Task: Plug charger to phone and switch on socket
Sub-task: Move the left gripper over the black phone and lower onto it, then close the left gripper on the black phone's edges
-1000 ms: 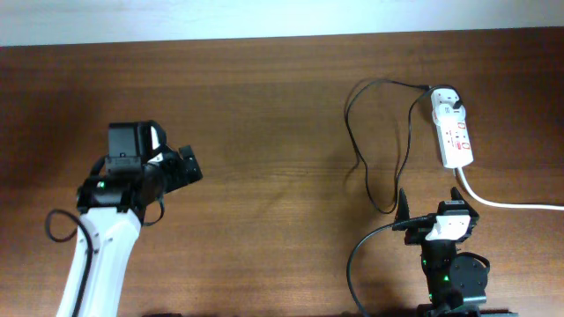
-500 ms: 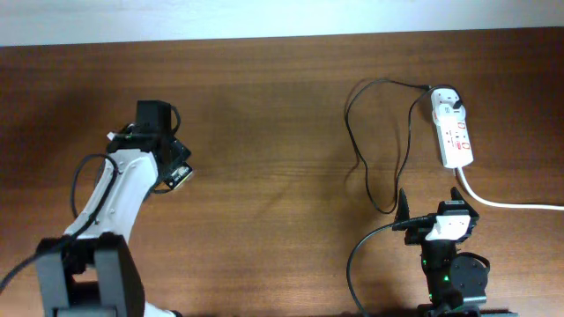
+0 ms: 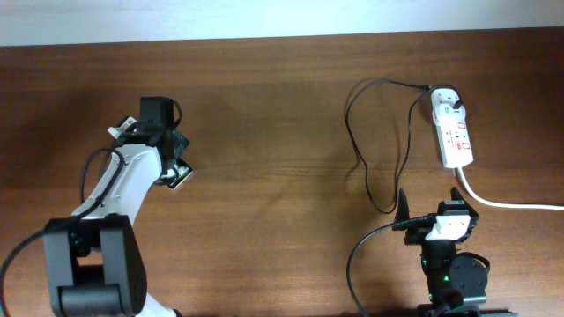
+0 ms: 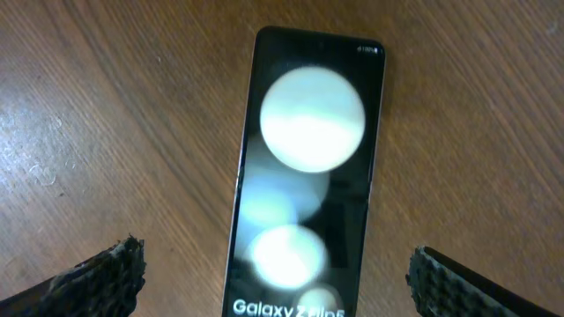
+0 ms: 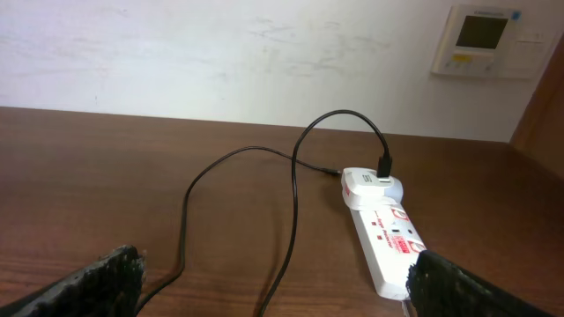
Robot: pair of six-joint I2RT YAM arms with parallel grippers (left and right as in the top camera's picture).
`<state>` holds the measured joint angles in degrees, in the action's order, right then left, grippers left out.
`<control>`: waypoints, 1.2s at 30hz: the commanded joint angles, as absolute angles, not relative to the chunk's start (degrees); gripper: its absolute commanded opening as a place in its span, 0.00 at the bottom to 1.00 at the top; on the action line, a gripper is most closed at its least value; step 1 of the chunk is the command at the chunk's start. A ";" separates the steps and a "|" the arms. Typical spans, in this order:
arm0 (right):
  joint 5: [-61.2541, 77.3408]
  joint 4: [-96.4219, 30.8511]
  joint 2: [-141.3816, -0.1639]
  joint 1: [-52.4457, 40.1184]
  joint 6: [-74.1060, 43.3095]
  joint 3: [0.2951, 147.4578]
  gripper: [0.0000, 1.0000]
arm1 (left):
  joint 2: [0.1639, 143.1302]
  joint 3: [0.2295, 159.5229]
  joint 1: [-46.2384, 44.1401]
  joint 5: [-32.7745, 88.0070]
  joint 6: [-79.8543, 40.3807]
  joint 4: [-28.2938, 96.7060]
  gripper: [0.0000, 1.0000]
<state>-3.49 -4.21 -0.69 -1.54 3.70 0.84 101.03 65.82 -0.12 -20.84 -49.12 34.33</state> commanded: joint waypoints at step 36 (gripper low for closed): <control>-3.20 -4.38 -0.25 -1.50 4.08 0.32 0.99 | 115.57 66.67 0.16 -18.15 -37.54 27.03 0.67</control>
<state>-3.49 -4.21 -0.69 -1.54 3.68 0.84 113.08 67.64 -0.08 -20.38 -40.93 25.52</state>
